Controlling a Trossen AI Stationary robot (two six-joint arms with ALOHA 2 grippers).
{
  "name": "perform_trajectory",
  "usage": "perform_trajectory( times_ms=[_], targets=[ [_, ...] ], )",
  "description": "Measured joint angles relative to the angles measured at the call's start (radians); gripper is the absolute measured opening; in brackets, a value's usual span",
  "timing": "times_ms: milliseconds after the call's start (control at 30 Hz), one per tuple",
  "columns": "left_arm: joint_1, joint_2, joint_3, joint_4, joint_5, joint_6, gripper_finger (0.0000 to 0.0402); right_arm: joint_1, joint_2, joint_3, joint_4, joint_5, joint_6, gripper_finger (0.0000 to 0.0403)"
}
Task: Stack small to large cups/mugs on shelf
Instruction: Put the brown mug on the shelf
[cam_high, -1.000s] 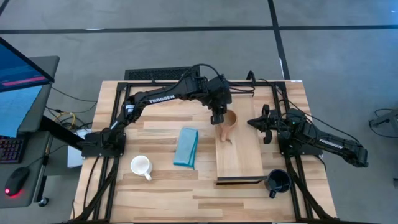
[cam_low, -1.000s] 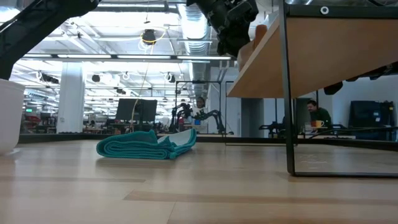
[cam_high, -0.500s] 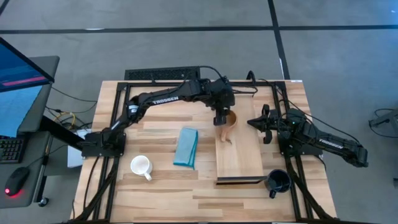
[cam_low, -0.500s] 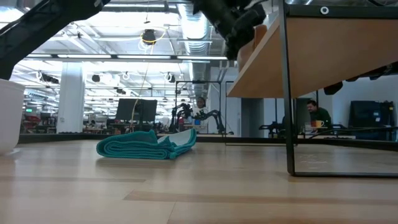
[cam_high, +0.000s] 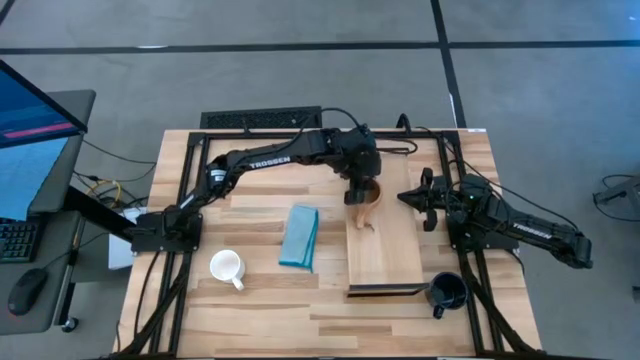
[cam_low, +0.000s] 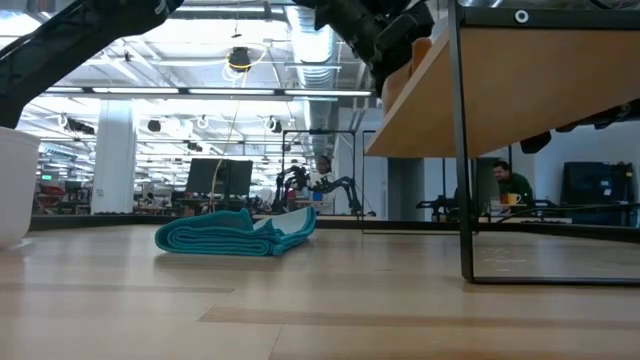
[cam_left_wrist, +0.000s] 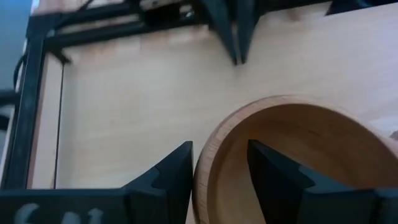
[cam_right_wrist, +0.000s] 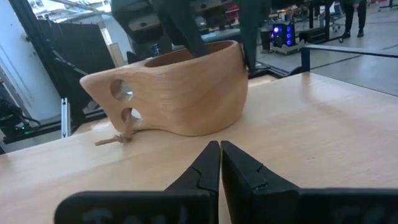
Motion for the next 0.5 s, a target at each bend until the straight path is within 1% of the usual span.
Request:
perform_trajectory(
  times_ms=[133,300,500],
  targets=[
    [-0.007,0.000,0.000,0.030,0.017,0.038,0.0142,0.000,0.000,0.000,0.000,0.000,0.000,0.0037],
    [-0.013,0.000,0.000,0.078,0.086,0.070,0.0142,0.000,0.000,0.000,0.000,0.000,0.000,0.0037],
    [-0.014,0.000,0.000,0.096,0.094,0.071,0.0142,0.000,0.000,0.000,0.000,0.000,0.000,0.0037]
  ],
)
